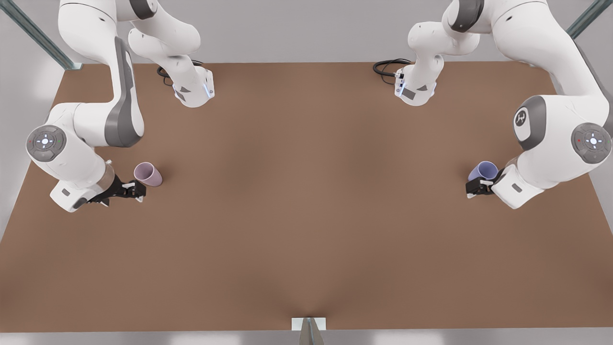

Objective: Stack the cups, with the pink cup at the bottom and the purple cup at the top

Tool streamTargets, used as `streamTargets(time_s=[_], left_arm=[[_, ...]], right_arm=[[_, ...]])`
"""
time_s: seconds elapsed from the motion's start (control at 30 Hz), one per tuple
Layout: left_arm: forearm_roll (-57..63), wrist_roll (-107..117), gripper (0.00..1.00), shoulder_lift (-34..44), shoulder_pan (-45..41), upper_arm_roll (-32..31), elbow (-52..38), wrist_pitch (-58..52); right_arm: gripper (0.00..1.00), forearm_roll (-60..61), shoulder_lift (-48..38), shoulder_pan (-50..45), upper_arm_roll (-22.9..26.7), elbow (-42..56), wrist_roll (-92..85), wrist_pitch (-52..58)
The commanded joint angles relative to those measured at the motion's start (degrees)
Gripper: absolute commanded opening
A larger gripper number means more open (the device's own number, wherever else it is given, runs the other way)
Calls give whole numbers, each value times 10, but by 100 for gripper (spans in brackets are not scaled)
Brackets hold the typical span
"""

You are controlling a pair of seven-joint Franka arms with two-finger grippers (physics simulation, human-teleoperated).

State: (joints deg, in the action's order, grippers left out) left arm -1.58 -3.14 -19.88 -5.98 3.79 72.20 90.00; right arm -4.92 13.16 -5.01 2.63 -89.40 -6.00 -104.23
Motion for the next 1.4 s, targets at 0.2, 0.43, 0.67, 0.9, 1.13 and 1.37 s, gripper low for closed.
streamTargets(time_s=[0.2, 0.43, 0.67, 0.9, 1.13, 1.37], left_arm=[[0, -7, 100, 1, 0, 0, 0, -5], [1, -11, 100, 3, 0, 2, 0, -22], [2, -10, 100, 69, -1, 4, 100, -10], [11, -9, 100, 89, -1, 4, 137, -2], [11, -9, 100, 87, -1, 4, 140, -1], [11, -9, 100, 83, -1, 4, 139, -2]], right_arm=[[100, 2, -55, 1, 13, -138, -50, -41], [100, 26, -68, 61, 14, -213, -117, -57], [100, 26, -67, 73, 15, -206, -140, -55], [100, 27, -76, 120, 24, -336, -195, -189], [100, 27, -127, 118, 64, -446, -210, -244], [100, 74, -96, 116, 78, -449, -209, -249]])
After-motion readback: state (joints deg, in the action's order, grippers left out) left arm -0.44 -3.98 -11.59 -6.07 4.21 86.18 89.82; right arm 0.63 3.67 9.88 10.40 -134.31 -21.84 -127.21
